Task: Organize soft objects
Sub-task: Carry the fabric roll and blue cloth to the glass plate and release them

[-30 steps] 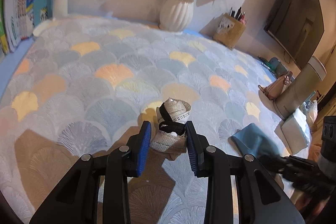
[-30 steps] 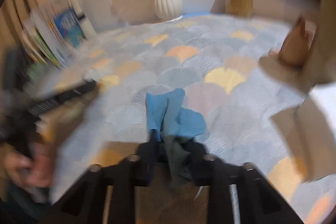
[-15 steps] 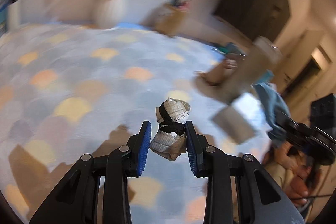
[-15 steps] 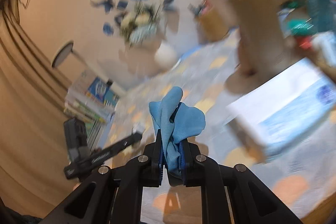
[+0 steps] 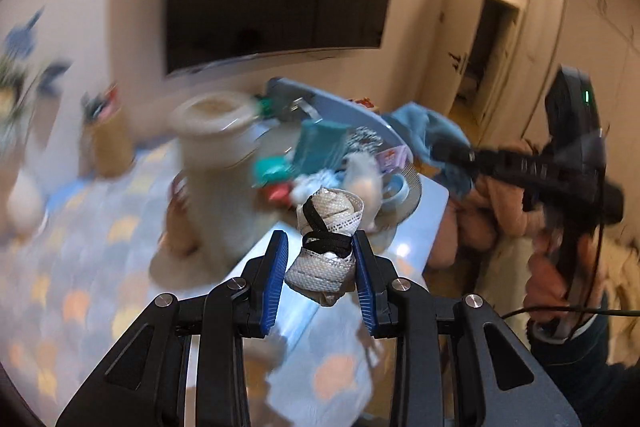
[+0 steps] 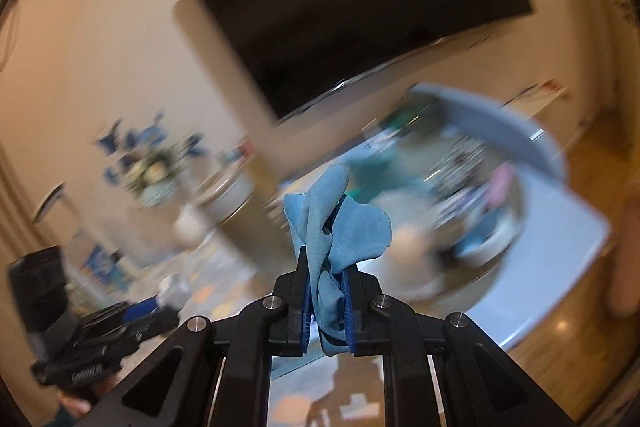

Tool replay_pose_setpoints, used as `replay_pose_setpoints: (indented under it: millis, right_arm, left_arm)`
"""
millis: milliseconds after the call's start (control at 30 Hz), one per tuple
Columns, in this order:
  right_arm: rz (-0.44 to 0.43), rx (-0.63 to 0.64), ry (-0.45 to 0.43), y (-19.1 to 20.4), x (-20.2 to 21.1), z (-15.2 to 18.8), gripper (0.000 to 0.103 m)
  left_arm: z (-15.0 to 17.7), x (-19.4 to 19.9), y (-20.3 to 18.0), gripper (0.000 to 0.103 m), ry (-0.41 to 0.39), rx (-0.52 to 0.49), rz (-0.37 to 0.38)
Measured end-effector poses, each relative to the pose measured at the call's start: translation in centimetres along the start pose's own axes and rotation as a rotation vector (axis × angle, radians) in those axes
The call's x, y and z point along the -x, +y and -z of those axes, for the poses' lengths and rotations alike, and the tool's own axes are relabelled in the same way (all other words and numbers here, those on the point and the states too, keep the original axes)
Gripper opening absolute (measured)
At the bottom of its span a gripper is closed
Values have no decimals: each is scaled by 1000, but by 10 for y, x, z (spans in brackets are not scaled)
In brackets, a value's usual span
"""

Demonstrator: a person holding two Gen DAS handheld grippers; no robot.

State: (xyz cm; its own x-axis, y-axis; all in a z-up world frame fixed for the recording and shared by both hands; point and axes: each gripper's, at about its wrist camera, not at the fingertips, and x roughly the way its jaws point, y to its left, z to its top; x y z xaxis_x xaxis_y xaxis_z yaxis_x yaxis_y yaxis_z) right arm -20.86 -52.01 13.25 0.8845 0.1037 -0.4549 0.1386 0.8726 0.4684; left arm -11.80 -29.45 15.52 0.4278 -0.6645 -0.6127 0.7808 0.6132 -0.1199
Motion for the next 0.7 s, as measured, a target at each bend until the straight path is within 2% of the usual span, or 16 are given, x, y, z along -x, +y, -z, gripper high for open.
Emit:
replay_pose_setpoints:
  millis: [100, 133, 200, 233, 367, 533, 600, 633, 667, 700]
  right_arm:
    - [64, -28, -39, -26, 6, -27, 12]
    - [90, -37, -51, -33, 4, -37, 12]
    - [136, -60, -66, -44, -5, -53, 12]
    - [156, -73, -61, -53, -9, -60, 12]
    - [171, -105, -25, -69, -35, -76, 12]
    - [177, -105, 15, -75, -64, -84, 13]
    - [197, -89, 41, -78, -75, -85, 17]
    - [201, -82, 64, -80, -80, -85, 22]
    - [202, -79, 92, -82, -86, -84, 27]
    - [201, -84, 125, -86, -91, -82, 43]
  left_arm:
    - [-23, -25, -14, 30, -11, -9, 10]
    - [-29, -35, -20, 30, -20, -27, -9]
    - [-40, -61, -32, 30, -28, -69, -109]
    - [-43, -67, -32, 30, -28, -75, -124]
    - [-54, -106, -28, 30, 7, -42, -132]
    - [-58, -132, -27, 32, 15, -32, -143]
    - [-56, -139, -30, 41, 24, -40, -137]
    - [-56, -140, -32, 48, 25, -39, -138]
    - [-53, -141, -32, 64, 30, -34, -141]
    - [-51, -138, -32, 73, 32, -32, -141]
